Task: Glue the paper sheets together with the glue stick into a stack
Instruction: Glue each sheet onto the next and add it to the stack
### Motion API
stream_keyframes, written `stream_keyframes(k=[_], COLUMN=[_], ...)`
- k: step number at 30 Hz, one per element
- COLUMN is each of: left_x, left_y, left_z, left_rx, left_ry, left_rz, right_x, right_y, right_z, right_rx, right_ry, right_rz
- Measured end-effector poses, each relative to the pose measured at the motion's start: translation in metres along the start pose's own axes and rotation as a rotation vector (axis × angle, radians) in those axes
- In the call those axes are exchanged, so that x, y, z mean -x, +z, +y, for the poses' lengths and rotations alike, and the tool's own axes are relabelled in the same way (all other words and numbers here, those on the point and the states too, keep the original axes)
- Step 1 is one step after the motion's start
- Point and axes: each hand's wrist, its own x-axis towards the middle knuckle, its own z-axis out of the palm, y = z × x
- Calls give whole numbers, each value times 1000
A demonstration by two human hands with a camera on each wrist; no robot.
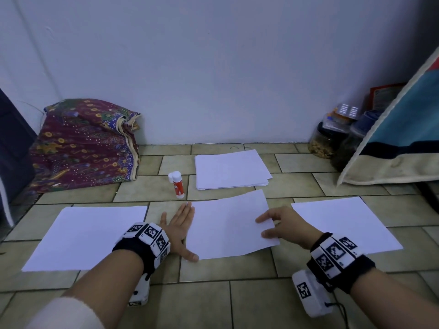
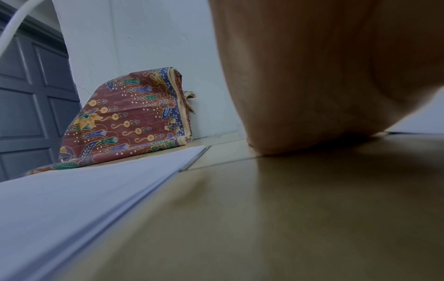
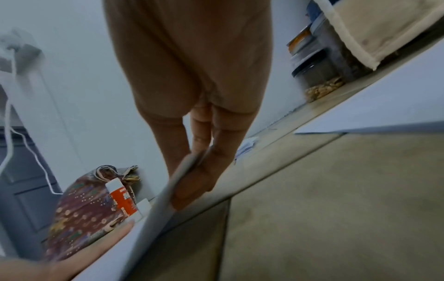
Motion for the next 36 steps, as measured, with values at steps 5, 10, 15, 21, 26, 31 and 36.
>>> stream_keyframes(k=[5, 10, 15, 21, 26, 31, 36], left_x=[-1, -8, -7, -11, -10, -12, -12], left_y=[2, 6, 8, 10, 11, 11, 11], left_z=[2, -4, 0, 0, -1, -2, -2], left_rx=[2, 27, -7, -11, -18, -30, -40], left_ry=[-22, -10, -64, -86, -84, -83, -84], left_rz=[10, 30, 69, 77, 70, 58, 53], right_x=[-6, -28, -83, -141, -161, -169, -171], right_y=[-37, -70, -72, -50, -38, -32, -33], right_z=[-21, -31, -34, -42, -41, -37, -35], right_rx=[43, -158, -162, 33, 254, 348, 395], right_ry=[-141, -215, -175, -4, 52, 109, 151], right_rz=[161, 320, 460, 438, 366, 339, 314])
